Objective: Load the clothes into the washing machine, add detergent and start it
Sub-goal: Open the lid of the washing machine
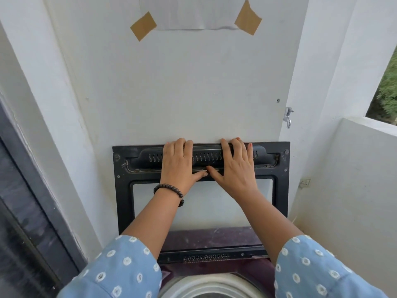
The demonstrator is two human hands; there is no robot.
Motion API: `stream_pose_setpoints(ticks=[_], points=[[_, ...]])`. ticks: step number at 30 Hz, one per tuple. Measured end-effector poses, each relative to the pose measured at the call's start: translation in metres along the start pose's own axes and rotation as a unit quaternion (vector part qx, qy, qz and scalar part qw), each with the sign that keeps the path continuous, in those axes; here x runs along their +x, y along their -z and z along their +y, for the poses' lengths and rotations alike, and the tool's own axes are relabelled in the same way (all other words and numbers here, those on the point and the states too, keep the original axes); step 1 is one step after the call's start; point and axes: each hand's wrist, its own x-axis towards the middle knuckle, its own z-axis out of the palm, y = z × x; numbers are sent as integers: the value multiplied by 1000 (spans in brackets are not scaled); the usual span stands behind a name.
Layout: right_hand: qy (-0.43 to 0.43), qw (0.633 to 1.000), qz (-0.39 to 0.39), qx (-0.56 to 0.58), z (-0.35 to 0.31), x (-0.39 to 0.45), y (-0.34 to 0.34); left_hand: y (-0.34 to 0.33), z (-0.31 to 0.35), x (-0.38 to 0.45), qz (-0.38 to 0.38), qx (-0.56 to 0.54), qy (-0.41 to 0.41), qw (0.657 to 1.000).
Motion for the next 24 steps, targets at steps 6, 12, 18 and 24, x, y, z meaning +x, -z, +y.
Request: stream_pose_setpoints(ticks=[6,12,18,24], points=[[-5,1000,-20,-9,1,-2,4,-5,6,-6,-2,9,10,1000],[-23,999,-47,-4,1,-13,8,-6,15,-13,-24,10,23,999],[-28,996,-83,10,4,-20,16,-11,19,-36,-58,-2,24,998],[-25,987,-158,17,-2,-84,5,-27,34,-109,-135,-40,26,990]])
